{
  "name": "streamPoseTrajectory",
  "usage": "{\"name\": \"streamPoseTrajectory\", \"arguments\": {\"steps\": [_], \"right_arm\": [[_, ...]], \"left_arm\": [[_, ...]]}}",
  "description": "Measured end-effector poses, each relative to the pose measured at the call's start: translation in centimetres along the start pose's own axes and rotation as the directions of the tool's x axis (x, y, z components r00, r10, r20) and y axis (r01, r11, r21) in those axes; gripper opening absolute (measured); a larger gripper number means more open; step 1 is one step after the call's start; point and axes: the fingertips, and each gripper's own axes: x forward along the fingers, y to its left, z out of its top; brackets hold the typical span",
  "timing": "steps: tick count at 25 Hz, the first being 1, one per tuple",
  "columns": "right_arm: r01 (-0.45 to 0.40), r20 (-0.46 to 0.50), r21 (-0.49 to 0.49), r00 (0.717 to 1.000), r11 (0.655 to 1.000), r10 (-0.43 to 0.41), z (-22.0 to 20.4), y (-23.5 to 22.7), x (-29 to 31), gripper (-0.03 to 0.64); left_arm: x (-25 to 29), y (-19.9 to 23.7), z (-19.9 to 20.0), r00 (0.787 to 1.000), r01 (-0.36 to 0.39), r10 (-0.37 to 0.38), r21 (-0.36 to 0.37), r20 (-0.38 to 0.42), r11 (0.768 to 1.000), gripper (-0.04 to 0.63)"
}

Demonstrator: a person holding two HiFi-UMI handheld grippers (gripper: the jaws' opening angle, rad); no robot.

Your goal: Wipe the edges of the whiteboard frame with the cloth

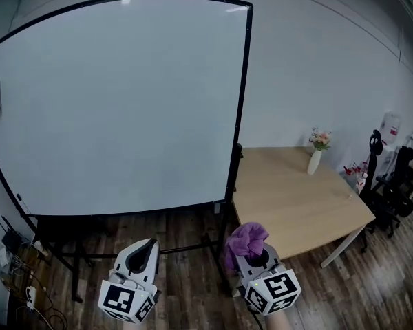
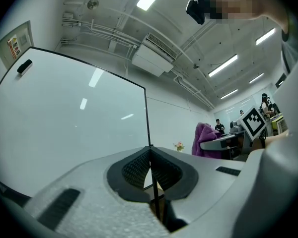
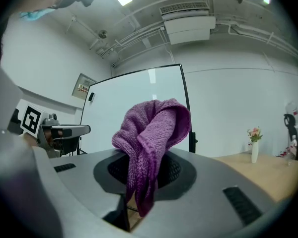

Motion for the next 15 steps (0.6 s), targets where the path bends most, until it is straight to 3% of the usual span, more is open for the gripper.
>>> {"name": "streamPoseTrajectory", "arguments": {"steps": [8,15], "right_arm": [[-0.038,0.015,-0.023,0.999,0.999,0.039,0.2,-4.2,0.3,0.084],[-0.075,0.049,0.02,0.996,0.997,0.074,0.6,-5.6,1.6,0.084]], "left_arm": [[4.2,-3.0,-0.4,1.0,-0.011,0.011,0.008,0.007,1.0,0.016],[7.1,-4.2,-0.4,1.0,0.009,-0.009,0.028,0.003,1.0,0.016]]}}
